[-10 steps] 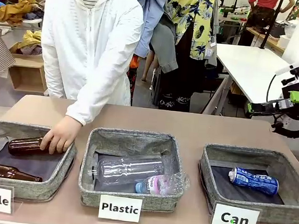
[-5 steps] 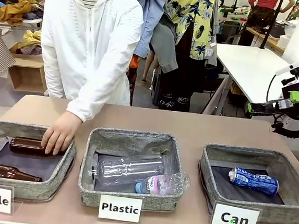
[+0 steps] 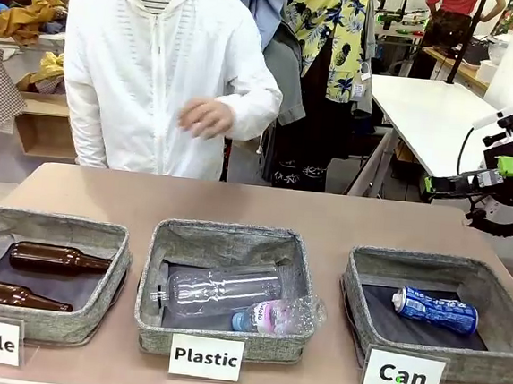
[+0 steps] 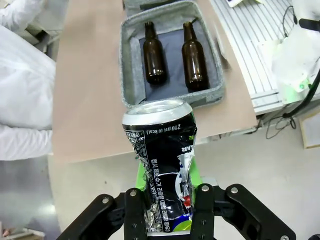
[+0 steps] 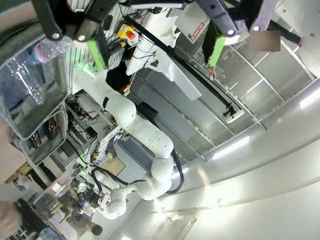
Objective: Sort the can waste into the basket.
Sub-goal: Pick up the can waste from the table and place it in the right Fabric basket.
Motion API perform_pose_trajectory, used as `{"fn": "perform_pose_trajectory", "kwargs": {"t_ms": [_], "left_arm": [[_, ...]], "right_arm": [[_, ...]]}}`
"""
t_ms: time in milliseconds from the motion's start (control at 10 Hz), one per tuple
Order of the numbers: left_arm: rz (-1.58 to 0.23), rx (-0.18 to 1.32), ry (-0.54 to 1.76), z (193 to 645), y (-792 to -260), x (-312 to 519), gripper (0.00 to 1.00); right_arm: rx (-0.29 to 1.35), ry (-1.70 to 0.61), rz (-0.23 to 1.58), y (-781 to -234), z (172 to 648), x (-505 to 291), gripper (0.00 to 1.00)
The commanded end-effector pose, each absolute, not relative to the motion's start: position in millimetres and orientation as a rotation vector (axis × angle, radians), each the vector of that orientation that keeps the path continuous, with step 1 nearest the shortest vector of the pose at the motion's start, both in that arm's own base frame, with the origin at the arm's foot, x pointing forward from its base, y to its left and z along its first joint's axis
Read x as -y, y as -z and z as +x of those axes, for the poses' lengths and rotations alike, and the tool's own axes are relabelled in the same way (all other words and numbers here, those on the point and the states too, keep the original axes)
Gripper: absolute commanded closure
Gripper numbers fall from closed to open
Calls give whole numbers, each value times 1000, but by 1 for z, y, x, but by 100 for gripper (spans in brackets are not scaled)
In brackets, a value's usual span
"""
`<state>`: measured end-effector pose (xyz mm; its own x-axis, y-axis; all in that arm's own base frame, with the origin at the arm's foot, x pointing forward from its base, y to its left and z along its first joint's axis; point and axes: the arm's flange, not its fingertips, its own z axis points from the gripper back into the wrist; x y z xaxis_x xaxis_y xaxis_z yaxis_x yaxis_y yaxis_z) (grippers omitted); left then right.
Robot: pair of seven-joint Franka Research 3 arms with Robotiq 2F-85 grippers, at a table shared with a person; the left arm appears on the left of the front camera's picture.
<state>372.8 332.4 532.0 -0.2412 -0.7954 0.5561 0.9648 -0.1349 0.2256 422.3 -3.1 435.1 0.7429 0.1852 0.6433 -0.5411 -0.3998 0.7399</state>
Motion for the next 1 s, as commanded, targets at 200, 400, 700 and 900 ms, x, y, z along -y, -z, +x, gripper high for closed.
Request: {"fn": "perform_pose_trajectory", "kwargs": {"t_ms": [200, 400, 700, 900], "left_arm": [[-478, 961, 1911, 387, -524, -256, 65], [-687, 1029, 2206, 385, -537, -160, 65], [-920, 1083, 2367, 376, -535, 6, 65], [-1060, 1001, 2421, 364, -523, 112, 65]], "right_arm": [[168, -683, 1581, -487, 377, 17, 0], [239, -541, 1280, -512, 345, 42, 0], [542, -196, 991, -527, 313, 110, 0], [711, -16, 970, -536, 297, 156, 0]]}}
